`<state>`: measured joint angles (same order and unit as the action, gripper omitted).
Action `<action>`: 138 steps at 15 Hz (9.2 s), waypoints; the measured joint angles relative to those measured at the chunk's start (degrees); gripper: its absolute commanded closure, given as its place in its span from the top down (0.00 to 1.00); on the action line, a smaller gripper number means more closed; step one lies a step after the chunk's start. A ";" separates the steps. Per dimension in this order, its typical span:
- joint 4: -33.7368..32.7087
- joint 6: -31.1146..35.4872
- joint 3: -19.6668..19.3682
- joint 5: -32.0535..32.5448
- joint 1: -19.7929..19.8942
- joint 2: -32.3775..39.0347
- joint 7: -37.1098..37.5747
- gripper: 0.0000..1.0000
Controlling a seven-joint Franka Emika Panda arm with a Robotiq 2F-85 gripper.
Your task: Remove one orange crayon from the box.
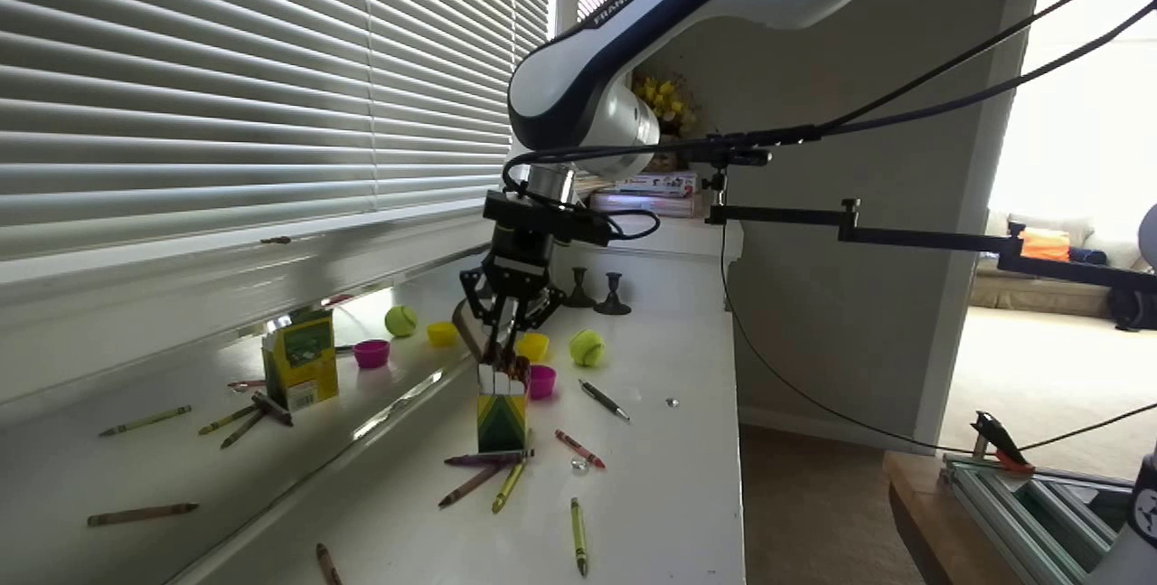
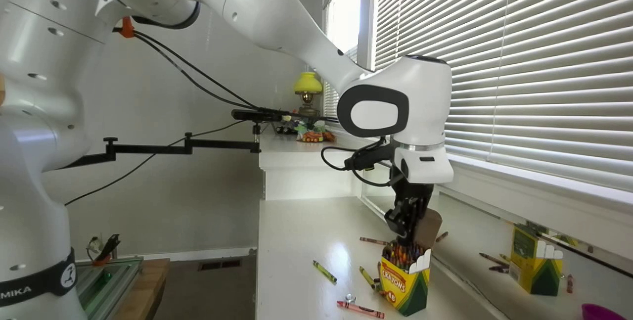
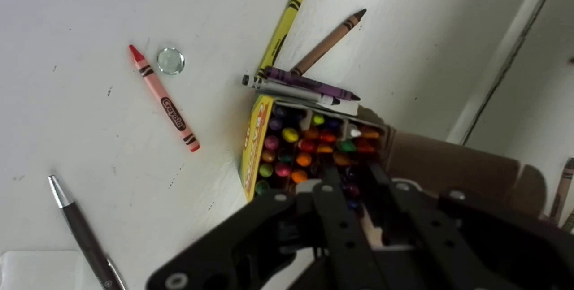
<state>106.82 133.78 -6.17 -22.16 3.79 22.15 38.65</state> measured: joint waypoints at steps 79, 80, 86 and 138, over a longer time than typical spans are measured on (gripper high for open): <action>0.99 -1.57 -0.96 2.97 -0.33 -0.45 -0.17 0.23; 0.99 -1.61 -0.96 2.97 -0.33 -0.45 -0.17 0.22; 1.00 -1.65 -0.96 2.97 -0.32 -0.43 -0.17 0.24; -2.82 -8.40 -2.79 -0.21 2.68 -11.84 3.73 0.01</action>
<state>103.99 125.38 -8.96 -22.36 6.47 10.32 42.38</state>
